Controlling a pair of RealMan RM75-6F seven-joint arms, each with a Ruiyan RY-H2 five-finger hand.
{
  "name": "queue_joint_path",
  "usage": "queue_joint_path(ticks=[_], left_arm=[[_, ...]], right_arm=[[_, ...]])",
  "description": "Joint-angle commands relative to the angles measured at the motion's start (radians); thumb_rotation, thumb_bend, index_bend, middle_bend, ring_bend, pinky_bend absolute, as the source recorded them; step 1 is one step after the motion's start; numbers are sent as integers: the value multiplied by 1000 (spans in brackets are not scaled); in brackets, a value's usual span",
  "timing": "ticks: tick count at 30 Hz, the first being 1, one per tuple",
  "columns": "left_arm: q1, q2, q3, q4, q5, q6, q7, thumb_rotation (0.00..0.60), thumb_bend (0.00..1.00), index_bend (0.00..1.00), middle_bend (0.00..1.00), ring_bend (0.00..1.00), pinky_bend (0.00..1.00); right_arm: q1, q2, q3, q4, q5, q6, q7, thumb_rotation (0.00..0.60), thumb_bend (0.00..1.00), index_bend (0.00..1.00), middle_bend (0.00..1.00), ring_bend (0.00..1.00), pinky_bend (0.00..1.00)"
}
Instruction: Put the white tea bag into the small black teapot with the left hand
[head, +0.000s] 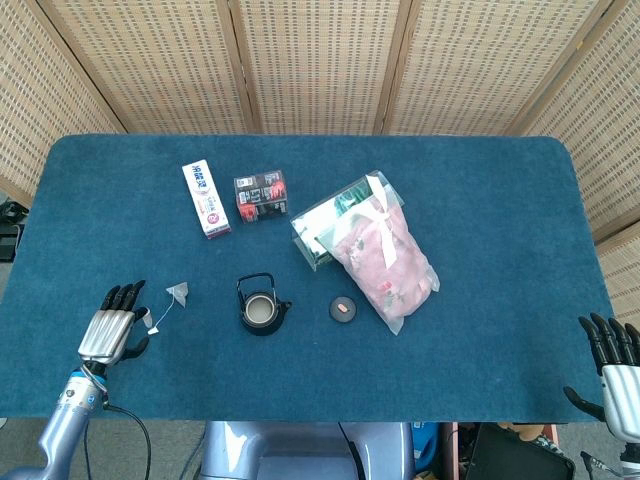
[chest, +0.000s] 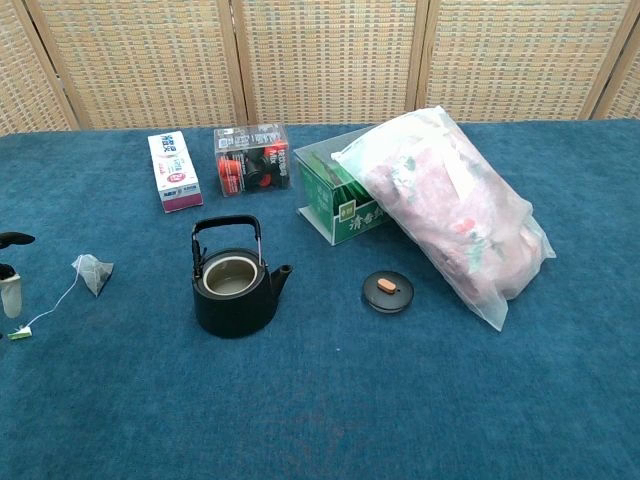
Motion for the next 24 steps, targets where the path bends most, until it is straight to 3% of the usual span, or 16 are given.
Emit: queue_joint_path(ticks=[1,24], left_arm=[[-2,-4,2,3,-3,-2,1,600,360,509,0,0,0],[-23,-45,6,54,-47,-36,2,600,388,521,0,0,0]], right_arm=[[-1,0,0,1,1,0,1,600,71,91,150,11,91],[-12,-3,0,4,11,-1,2,600,71,91,150,11,91]])
